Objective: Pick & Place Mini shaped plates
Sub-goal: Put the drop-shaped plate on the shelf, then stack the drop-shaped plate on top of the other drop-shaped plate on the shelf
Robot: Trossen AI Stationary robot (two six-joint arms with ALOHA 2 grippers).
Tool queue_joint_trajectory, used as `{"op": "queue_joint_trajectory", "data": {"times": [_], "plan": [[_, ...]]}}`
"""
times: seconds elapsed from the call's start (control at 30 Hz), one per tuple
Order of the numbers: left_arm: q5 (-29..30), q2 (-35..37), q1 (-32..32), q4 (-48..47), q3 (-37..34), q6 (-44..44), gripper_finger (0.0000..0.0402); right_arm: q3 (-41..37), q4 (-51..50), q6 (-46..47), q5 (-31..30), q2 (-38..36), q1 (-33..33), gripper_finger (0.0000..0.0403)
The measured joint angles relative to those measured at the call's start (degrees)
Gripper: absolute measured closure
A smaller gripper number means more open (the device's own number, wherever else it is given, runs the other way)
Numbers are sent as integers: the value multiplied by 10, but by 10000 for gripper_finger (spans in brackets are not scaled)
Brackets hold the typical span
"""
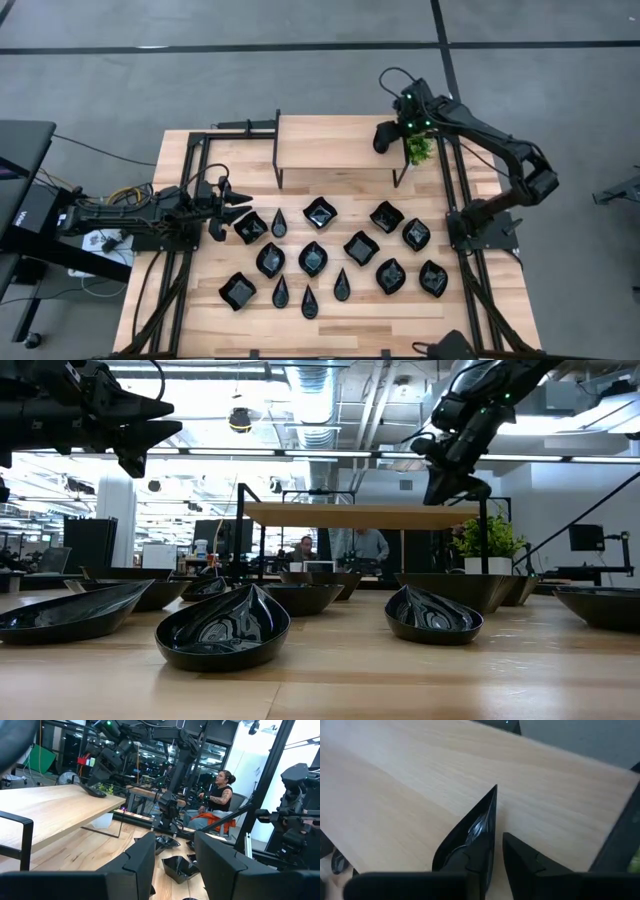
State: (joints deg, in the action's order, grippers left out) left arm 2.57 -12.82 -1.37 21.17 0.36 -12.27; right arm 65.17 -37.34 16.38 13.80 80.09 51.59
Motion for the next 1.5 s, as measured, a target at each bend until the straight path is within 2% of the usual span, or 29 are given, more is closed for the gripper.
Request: {"op": "queue_joint_trajectory", "data": {"times": [0.3, 0.43, 0.67, 0.87, 1.23, 1.37, 1.5], "plan": [[0, 0, 0, 3, 0, 0, 263, 0, -46, 21, 7, -82, -6, 352], [0, 0, 0, 3, 0, 0, 263, 0, -113, 21, 12, -142, -47, 352], [0, 0, 0, 3, 0, 0, 263, 0, -168, 68, 13, -240, -204, 352], [0, 0, 0, 3, 0, 0, 263, 0, -167, 164, -6, -283, -365, 352], [0, 0, 0, 3, 0, 0, 263, 0, -147, 253, -116, -239, -658, 352], [0, 0, 0, 3, 0, 0, 263, 0, -118, 271, -165, -216, -733, 352], [0, 0, 0, 3, 0, 0, 263, 0, -100, 288, -203, -195, -779, 352]]}}
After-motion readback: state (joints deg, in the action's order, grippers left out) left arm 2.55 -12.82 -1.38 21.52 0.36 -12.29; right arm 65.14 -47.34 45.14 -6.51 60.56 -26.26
